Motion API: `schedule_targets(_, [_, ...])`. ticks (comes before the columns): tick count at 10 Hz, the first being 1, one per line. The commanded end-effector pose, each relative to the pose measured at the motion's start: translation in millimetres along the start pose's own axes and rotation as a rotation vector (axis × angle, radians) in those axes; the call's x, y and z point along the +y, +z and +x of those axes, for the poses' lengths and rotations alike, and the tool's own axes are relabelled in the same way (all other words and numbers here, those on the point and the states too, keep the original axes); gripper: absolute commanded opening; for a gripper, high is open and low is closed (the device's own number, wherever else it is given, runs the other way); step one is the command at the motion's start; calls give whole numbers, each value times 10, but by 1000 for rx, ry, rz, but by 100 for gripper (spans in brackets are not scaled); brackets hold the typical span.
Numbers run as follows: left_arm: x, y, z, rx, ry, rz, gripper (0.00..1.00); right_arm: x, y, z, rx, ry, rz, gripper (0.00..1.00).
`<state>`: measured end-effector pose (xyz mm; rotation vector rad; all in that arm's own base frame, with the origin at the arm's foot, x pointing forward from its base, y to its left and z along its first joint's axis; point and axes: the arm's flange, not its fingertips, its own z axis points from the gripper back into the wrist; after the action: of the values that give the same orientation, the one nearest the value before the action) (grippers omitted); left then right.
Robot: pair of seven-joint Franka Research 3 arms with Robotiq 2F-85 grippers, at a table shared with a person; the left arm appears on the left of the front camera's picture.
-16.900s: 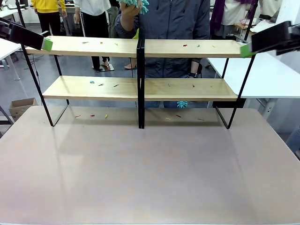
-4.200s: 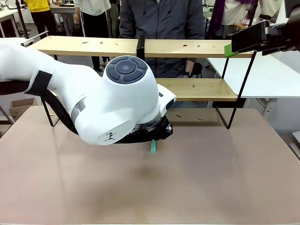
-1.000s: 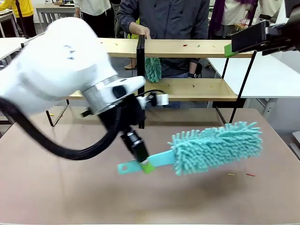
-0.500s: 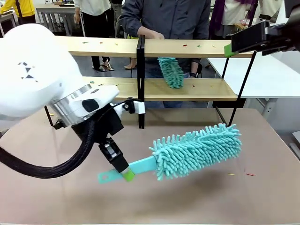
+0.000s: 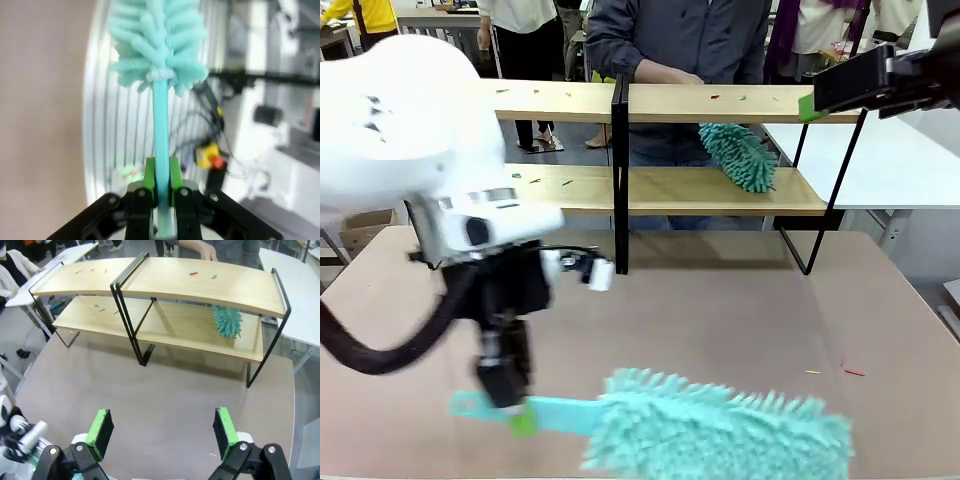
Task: Clean the shelves.
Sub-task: Clean a randomly selected level of the Shelf with the Duster.
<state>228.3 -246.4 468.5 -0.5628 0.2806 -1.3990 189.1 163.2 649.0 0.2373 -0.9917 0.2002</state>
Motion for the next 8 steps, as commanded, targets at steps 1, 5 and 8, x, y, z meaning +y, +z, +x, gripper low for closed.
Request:
schedule_targets(1, [-86,526,-757,-153,-24,23,13,1,-3,-4,1,-5,0,100])
schedule_targets(5, [-533,1052,-2559,-854,304,220,13,1,-3,-4,1,-5,0,100])
schedule_targets(8, [-1012,1060,-3497,-1469,301,276,13,1,-3,-4,1,-5,0,100])
